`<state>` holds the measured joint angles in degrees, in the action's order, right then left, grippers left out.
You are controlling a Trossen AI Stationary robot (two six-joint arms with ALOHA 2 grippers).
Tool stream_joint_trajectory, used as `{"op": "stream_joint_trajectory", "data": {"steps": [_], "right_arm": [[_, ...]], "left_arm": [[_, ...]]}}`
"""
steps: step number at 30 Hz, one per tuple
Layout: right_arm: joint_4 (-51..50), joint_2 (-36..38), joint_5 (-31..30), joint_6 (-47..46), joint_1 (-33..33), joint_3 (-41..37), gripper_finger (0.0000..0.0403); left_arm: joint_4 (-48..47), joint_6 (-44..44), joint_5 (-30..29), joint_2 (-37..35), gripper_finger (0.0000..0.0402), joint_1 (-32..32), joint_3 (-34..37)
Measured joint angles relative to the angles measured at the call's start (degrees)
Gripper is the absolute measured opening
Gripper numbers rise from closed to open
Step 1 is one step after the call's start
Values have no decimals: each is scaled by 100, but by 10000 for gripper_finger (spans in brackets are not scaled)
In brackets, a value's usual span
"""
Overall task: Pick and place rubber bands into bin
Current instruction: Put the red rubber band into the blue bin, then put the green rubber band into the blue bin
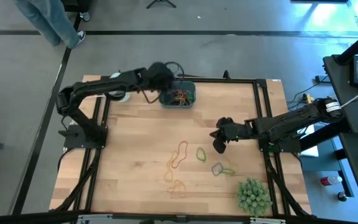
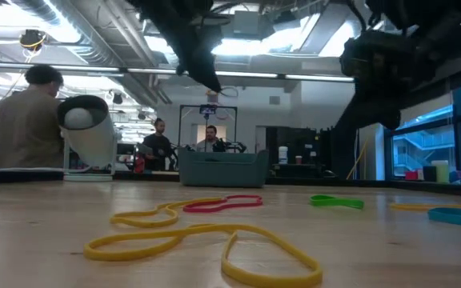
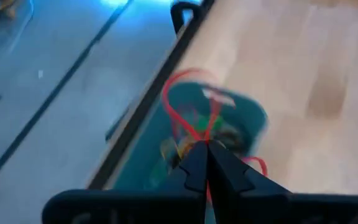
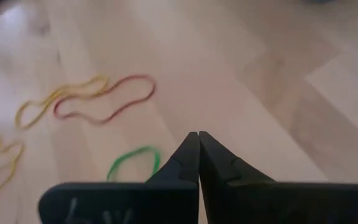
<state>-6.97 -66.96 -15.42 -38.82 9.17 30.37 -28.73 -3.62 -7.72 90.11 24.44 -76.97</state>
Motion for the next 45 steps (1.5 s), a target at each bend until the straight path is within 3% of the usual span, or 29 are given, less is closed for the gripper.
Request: {"op": "stream_joint_trajectory", "data": {"steps": [8,16,23,26,32,37,42,45], "right_arm": [[365,2,-15,-481,-429,0,0],[416,0,-10,-895,-642,0,0],[573,0,-11,-890,-780,0,0],[588,0,-11,-886,-795,0,0],[592,0,2,-580,-795,0,0],[591,0,2,-64,-795,0,0],[591,0,6,495,-795,0,5],[588,0,4,643,-795,2,13]], "left_arm": [[842,-1160,682,833,2,692,-1],[410,-2062,586,1917,2,960,-453],[97,-2229,529,2479,3,989,-616],[-21,-2221,518,2507,17,972,-616],[-209,-1975,410,2417,82,967,-616],[-491,-1485,-2,2068,124,932,-616],[-548,-555,-50,1463,123,898,-621],[-619,-64,-366,1146,106,792,-621]]}}
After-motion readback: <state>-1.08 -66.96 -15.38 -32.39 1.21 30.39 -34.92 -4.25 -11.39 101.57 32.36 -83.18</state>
